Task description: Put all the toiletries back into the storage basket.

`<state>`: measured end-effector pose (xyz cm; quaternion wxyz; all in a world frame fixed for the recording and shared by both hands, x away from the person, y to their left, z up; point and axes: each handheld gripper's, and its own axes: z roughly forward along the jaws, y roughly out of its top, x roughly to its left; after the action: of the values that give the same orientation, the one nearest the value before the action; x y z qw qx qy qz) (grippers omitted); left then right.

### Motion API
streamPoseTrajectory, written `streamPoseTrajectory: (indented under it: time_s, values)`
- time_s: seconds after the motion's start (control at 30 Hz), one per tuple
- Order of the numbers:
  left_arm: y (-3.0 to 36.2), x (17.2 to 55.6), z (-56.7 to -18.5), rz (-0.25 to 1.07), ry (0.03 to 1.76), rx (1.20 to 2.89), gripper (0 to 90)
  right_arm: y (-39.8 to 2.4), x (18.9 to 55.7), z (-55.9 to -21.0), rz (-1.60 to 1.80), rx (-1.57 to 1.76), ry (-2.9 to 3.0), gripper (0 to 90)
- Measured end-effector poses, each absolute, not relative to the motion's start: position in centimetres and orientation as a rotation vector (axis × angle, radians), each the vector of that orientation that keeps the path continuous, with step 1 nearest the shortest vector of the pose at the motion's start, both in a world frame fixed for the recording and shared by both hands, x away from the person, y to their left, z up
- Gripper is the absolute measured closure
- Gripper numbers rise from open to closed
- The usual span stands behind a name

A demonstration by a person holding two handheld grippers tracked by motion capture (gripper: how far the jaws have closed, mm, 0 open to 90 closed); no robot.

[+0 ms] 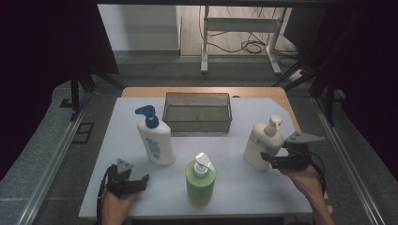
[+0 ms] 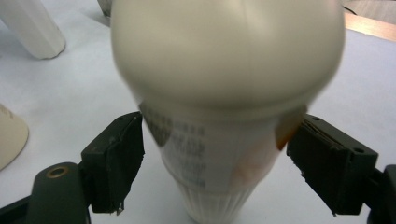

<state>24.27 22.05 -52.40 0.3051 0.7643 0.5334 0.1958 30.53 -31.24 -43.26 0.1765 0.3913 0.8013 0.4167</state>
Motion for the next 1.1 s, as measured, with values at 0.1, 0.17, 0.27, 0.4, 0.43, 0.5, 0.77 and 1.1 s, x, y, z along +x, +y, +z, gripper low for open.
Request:
streamPoseTrajectory:
  time_s: [0.1, 0.17, 0.27, 0.4, 0.43, 0.5, 0.77, 1.1]
  values:
    - [22.1, 24.3, -52.4, 0.518, 1.412, 2.023, 11.5, -30.9, 30.8, -43.1, 1.169, 1.096, 2.27, 19.6]
    - [22.1, 24.3, -52.4, 0.518, 1.412, 2.023, 11.5, -30.5, 31.1, -43.0, 1.152, 1.09, 2.274, 20.4]
    - [22.1, 24.3, -52.4, 0.518, 1.412, 2.024, 11.6, -30.3, 31.4, -43.0, 1.142, 1.089, 2.274, 21.1]
    - [22.1, 24.3, -52.4, 0.519, 1.411, 2.024, 11.5, -29.9, 31.8, -43.0, 1.141, 1.088, 2.27, 23.6]
    - [22.1, 24.3, -52.4, 0.519, 1.411, 2.025, 11.5, -29.9, 31.9, -43.1, 1.14, 1.085, 2.271, 24.4]
    - [22.1, 24.3, -52.4, 0.518, 1.411, 2.026, 11.5, -29.7, 32.0, -43.1, 1.137, 1.08, 2.271, 26.5]
    - [22.1, 24.3, -52.4, 0.518, 1.411, 2.027, 11.5, -29.4, 32.0, -43.0, 1.108, 1.059, 2.278, 37.4]
    - [22.1, 24.3, -52.4, 0.518, 1.41, 2.026, 11.5, -29.2, 31.9, -42.9, 1.108, 1.077, 2.265, 38.6]
